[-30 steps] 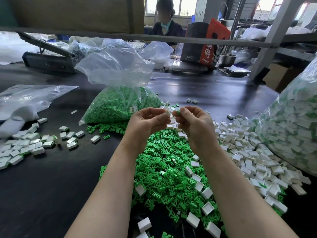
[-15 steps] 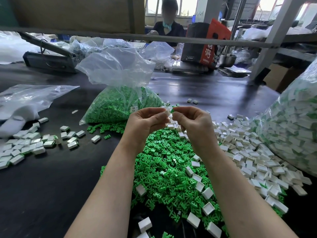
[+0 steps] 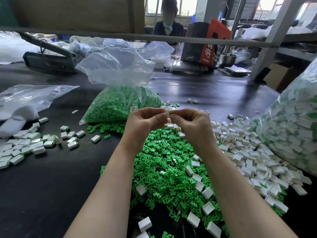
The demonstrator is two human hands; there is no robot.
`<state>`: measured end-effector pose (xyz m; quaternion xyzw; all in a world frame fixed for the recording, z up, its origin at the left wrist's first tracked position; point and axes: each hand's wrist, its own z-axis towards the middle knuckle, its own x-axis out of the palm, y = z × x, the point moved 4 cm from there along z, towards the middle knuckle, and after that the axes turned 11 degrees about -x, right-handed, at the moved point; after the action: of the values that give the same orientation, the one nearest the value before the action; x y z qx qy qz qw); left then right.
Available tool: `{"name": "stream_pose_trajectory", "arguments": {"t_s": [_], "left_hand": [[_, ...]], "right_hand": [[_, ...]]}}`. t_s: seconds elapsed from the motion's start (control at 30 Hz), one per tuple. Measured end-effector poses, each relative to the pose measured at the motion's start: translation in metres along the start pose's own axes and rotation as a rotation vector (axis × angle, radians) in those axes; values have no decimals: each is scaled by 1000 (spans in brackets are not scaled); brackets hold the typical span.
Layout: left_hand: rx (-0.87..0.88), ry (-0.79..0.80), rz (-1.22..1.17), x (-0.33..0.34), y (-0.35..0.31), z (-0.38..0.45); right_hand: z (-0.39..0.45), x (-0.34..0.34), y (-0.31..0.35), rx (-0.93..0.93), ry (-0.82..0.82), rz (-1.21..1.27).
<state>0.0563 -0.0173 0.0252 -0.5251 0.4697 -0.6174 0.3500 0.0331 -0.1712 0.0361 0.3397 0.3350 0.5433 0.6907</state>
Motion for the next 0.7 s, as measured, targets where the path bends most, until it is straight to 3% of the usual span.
{"name": "stream_pose_trajectory", "arguments": {"t_s": [0.23,0.43,0.57,0.7], "left_hand": [[86,-8,176,-1,-5,-2],[19,35,353,-3,0,0],[-60,162,583,2,7,-2],[-50,185,562,11,7,-5]], "right_hand": [[-3,-3,-10,185,117,86],[-3,-4,-5,146,179,30],[-2,-4,-4,135,206,36],[-3,-1,-6,177,280,38]]}}
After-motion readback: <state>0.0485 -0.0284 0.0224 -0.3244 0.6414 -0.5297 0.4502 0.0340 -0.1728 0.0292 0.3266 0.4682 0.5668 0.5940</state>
